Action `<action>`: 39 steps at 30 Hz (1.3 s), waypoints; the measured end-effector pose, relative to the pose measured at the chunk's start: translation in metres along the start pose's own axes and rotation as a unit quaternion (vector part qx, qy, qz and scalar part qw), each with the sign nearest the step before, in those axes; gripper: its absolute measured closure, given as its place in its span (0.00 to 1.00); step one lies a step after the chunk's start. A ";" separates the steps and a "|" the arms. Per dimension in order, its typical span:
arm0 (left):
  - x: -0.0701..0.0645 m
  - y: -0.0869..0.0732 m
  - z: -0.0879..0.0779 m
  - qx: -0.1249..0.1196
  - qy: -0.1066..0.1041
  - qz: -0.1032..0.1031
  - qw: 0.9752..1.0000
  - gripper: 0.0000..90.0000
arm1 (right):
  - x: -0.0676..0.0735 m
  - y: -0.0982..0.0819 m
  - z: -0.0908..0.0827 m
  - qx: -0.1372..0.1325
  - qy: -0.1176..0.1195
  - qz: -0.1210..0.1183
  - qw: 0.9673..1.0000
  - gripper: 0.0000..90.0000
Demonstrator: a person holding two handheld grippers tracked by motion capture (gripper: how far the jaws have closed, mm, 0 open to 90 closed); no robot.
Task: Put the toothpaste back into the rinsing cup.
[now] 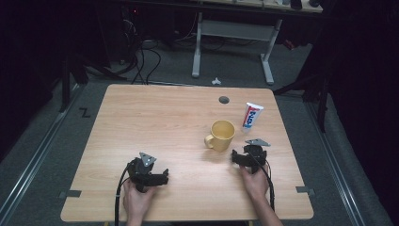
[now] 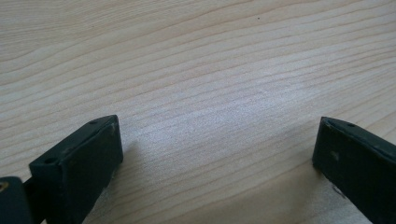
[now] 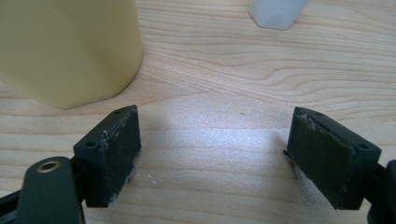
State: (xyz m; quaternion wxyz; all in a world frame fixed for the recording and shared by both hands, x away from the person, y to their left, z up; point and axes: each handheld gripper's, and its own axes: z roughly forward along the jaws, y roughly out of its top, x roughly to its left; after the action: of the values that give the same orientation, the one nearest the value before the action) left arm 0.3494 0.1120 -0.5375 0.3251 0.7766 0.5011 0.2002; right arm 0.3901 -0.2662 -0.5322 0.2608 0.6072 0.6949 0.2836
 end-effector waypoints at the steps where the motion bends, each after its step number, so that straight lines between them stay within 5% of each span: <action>1: 0.000 0.000 0.000 0.000 0.000 0.000 1.000 0.02 | 0.000 0.000 0.000 0.000 0.000 0.000 1.000 0.19; 16: -0.002 0.000 0.000 -0.001 -0.004 0.003 1.000 0.02 | 0.000 0.000 0.000 0.001 0.000 0.001 1.000 0.18; 22: -0.002 -0.001 0.000 -0.001 -0.004 0.003 1.000 0.02 | -0.005 -0.001 -0.001 0.002 0.017 -0.015 1.000 0.18; 39: -0.002 -0.001 -0.001 0.000 -0.004 0.003 1.000 0.02 | -0.011 0.001 -0.012 -0.010 0.007 -0.008 1.000 0.30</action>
State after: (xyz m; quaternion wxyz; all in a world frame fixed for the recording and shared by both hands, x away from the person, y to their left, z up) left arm 0.3477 0.1103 -0.5374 0.3265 0.7787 0.4978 0.1981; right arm 0.3839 -0.2778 -0.5231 0.2639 0.5971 0.6988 0.2925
